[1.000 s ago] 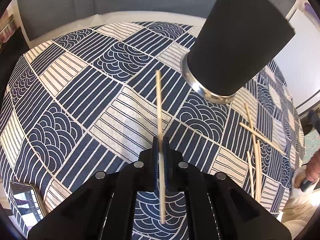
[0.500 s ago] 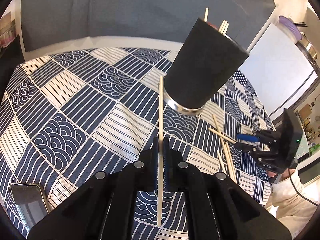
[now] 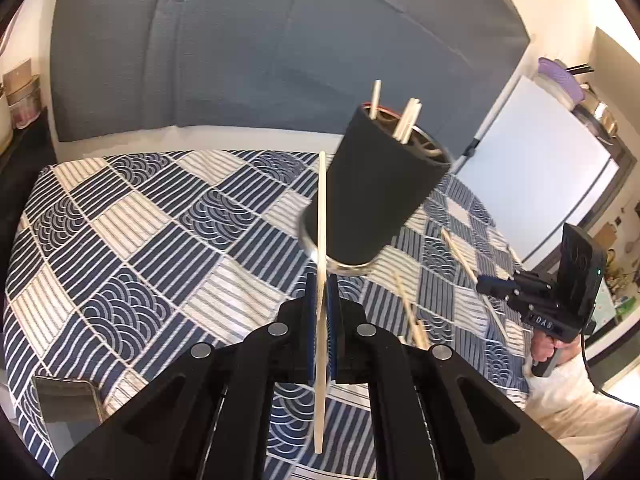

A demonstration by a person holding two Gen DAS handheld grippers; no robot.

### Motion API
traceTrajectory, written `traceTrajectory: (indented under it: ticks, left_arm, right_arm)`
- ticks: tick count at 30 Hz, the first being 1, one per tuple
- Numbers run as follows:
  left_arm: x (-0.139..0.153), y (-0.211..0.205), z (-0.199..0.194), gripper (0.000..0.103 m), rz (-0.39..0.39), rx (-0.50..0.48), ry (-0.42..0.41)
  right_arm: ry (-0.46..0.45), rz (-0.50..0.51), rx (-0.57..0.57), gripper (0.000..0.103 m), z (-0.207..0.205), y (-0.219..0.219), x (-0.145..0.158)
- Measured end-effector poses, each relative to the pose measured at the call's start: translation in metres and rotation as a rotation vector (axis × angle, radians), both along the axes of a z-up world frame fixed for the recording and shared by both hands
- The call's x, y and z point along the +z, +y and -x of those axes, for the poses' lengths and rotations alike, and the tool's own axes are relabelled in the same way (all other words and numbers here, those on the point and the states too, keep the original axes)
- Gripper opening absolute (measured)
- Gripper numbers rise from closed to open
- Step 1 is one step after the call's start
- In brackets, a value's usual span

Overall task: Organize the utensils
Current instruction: 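Lift both held chopsticks upright and carry them above the black cup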

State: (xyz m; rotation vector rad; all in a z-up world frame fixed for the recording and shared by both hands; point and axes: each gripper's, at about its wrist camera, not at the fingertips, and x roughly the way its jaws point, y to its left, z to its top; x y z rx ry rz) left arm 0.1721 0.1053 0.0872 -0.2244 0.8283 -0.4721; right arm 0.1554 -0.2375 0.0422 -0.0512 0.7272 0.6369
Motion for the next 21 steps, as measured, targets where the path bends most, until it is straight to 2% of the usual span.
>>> traceTrajectory:
  ticks: [4,10,15,18,21]
  left_arm:
    - [0.016,-0.007,0.001,0.005,-0.003,-0.014,-0.029]
    - [0.055,-0.021,-0.003,0.005,0.002,-0.045,-0.132]
    - [0.078,-0.045,-0.018,0.005,-0.006,-0.067,-0.187]
    - [0.091,-0.055,-0.030,0.005,0.008,-0.065,-0.233]
    - [0.100,-0.066,-0.039,0.005,0.021,-0.066,-0.348]
  right_arm:
    - [-0.084,-0.081,0.013,0.005,0.002,-0.004,0.040]
    - [-0.196,-0.150,0.033,0.005,-0.019,0.008,0.087]
    - [-0.267,-0.196,0.041,0.005,-0.037,0.027,0.113]
    - [-0.334,-0.262,0.035,0.005,-0.050,0.036,0.126]
    - [-0.392,-0.370,0.027,0.005,-0.059,0.036,0.131]
